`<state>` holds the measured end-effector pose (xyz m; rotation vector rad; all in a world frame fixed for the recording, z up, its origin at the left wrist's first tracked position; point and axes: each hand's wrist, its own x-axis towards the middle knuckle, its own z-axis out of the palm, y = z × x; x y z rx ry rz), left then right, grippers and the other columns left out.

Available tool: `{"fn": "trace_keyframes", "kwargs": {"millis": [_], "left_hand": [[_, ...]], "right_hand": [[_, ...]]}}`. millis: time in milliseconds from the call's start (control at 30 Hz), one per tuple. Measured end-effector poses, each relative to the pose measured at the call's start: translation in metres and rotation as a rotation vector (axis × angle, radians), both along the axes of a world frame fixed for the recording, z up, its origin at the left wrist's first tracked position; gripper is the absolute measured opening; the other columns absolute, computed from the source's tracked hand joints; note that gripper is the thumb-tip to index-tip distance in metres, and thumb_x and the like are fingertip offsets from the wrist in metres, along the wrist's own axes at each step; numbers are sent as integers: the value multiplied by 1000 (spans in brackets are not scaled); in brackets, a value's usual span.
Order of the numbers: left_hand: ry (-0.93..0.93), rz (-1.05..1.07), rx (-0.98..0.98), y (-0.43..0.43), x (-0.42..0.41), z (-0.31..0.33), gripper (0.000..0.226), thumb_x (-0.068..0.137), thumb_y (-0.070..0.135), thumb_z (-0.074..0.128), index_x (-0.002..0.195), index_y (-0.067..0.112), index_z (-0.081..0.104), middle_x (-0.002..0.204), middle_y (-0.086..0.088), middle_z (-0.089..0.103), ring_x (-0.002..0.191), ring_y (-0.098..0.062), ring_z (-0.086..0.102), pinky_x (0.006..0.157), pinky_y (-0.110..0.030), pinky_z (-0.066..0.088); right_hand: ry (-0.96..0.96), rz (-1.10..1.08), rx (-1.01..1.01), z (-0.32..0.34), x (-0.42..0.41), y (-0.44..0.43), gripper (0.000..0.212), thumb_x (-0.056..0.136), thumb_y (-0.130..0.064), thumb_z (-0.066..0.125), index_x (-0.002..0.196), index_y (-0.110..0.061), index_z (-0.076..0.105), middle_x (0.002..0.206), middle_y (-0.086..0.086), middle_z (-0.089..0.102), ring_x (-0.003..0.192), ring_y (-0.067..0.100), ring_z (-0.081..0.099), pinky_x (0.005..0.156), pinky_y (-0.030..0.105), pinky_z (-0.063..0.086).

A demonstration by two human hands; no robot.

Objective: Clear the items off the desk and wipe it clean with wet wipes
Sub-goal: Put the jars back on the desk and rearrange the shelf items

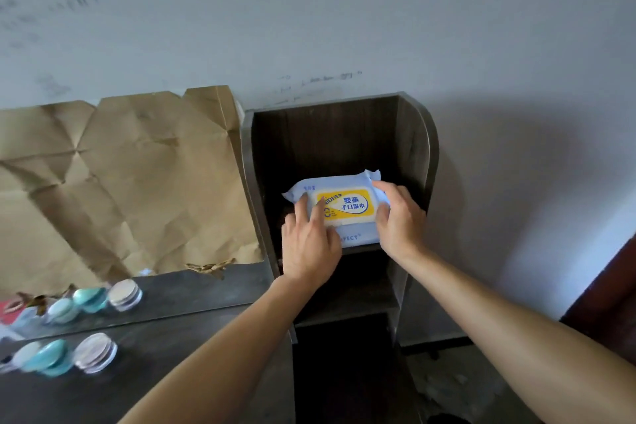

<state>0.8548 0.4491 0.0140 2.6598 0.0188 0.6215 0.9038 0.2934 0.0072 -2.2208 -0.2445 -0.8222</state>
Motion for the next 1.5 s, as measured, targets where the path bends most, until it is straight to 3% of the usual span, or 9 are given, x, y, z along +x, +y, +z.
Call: {"fn": "trace_keyframes", "kwargs": {"millis": [100,200,367,467,600,767,1033,1500], "left_hand": [[-40,-52,28,2,-28,-1,55,81,34,40,128,9,53,140,-23,41,92,-40,53,84,-44,46],[-32,-101,36,14,-61,-9,59,84,45,35,127,10,54,142,-21,40,97,-38,52,86,-44,48],[36,-126,109,55,-125,-32,70,79,56,43,131,11,48,141,-12,40,101,-31,50,87,-39,49],[111,-112,76,91,-167,-49,72,73,49,57,133,10,46,141,-11,40,99,-30,49,86,-39,49],[178,-72,74,147,-224,-69,68,71,22,65,135,9,45,144,-12,38,104,-34,49,92,-41,46],[235,43,79,223,-286,-89,64,66,16,63,129,6,51,137,-15,47,96,-36,53,88,-41,49],[373,296,59,330,-343,-109,64,82,26,54,141,17,33,149,-2,27,113,-26,42,98,-31,36],[550,649,-103,499,-336,-157,57,82,28,55,137,21,38,142,5,34,105,-23,45,91,-29,40]], "right_hand": [[-57,6,41,4,-16,-1,36,82,-8,47,114,-14,62,104,8,62,80,31,62,64,36,49],[-59,-4,35,1,-40,7,32,83,-6,49,112,-15,62,103,5,63,78,27,63,62,34,50],[-13,27,27,-20,-96,45,31,86,-7,51,112,-22,58,108,-3,63,84,20,64,62,39,55],[49,30,41,-33,-139,83,31,86,-6,51,113,-18,61,110,-1,63,85,21,63,67,30,49],[136,128,-36,-58,-185,137,31,87,-7,52,115,-19,59,106,0,61,84,23,63,67,39,53],[224,287,-169,-84,-229,217,24,89,-8,53,109,-17,62,104,1,61,86,21,63,66,38,54],[325,561,-297,-107,-249,354,27,88,-7,48,103,-20,67,108,-1,61,89,25,62,71,34,48],[492,898,-456,-164,-211,582,28,92,-11,45,109,-22,64,115,0,60,97,20,61,76,31,48]]}}
